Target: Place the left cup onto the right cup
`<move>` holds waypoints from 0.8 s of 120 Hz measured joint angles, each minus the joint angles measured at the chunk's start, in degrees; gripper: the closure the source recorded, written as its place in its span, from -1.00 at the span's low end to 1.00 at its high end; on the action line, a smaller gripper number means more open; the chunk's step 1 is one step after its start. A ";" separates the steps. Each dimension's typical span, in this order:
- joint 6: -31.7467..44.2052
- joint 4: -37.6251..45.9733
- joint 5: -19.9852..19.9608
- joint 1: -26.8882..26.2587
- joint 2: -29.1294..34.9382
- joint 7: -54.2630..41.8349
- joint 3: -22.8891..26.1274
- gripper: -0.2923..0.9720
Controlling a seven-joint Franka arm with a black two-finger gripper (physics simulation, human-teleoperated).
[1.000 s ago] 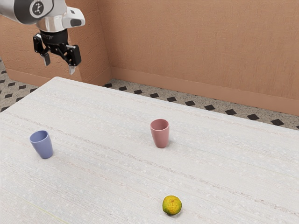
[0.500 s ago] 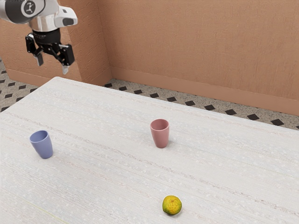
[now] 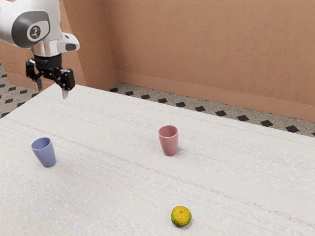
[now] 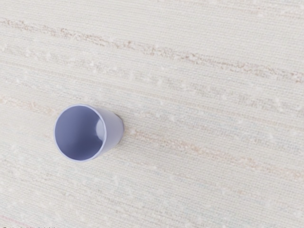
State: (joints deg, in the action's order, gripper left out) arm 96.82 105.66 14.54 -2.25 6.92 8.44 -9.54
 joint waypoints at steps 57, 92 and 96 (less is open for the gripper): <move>6.87 12.44 -7.67 6.55 -0.22 4.57 -0.13 -0.54; 9.98 16.28 -9.22 10.51 -1.95 6.35 -0.13 -0.54; 10.45 16.61 -9.25 10.95 -2.31 6.47 -0.14 -0.54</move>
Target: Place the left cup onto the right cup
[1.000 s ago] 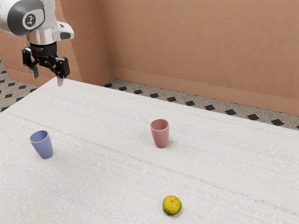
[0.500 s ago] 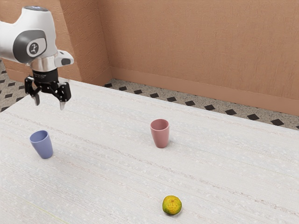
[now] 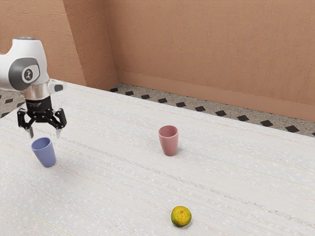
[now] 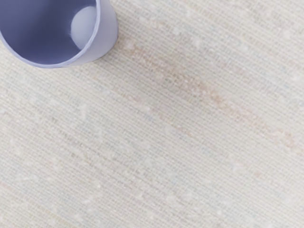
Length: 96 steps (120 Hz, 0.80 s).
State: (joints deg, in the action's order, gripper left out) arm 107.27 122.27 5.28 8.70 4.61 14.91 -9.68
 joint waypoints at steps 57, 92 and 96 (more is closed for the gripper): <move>6.47 1.98 -0.09 3.67 -3.47 0.04 -0.07 -0.54; 11.19 1.39 -0.02 4.94 -6.44 -1.78 -0.16 -0.54; 11.62 1.22 -0.02 4.95 -6.78 -1.98 -0.16 -0.54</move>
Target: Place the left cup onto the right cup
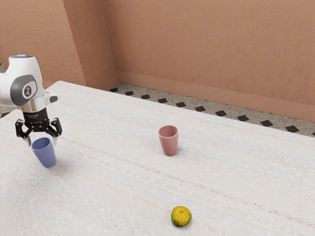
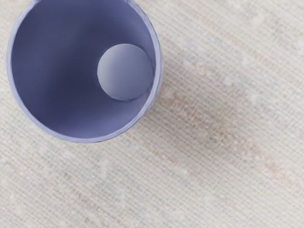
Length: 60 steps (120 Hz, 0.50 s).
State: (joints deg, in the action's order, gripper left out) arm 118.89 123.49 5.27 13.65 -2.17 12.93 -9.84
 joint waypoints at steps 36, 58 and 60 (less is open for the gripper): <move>3.72 -0.68 0.01 -1.27 -2.51 -1.41 0.00 -0.54; 5.11 -0.68 -0.05 -0.97 -3.16 -1.99 0.00 -0.54; 5.20 -0.68 -0.05 -0.98 -3.22 -2.03 0.00 -0.54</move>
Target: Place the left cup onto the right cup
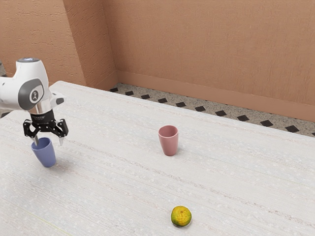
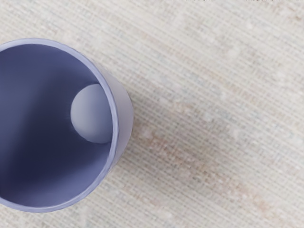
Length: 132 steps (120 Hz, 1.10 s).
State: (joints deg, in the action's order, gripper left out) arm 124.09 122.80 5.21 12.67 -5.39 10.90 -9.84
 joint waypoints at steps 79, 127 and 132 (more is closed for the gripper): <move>2.22 -1.47 0.00 0.90 -3.04 -1.14 -0.09 -0.54; 4.21 -2.60 -0.02 1.12 -5.08 -1.42 -0.09 -0.54; 4.53 -2.62 -0.03 1.12 -5.36 -1.44 -0.09 -0.54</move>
State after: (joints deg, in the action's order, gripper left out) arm 128.62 120.18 5.19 13.79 -10.75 9.45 -9.93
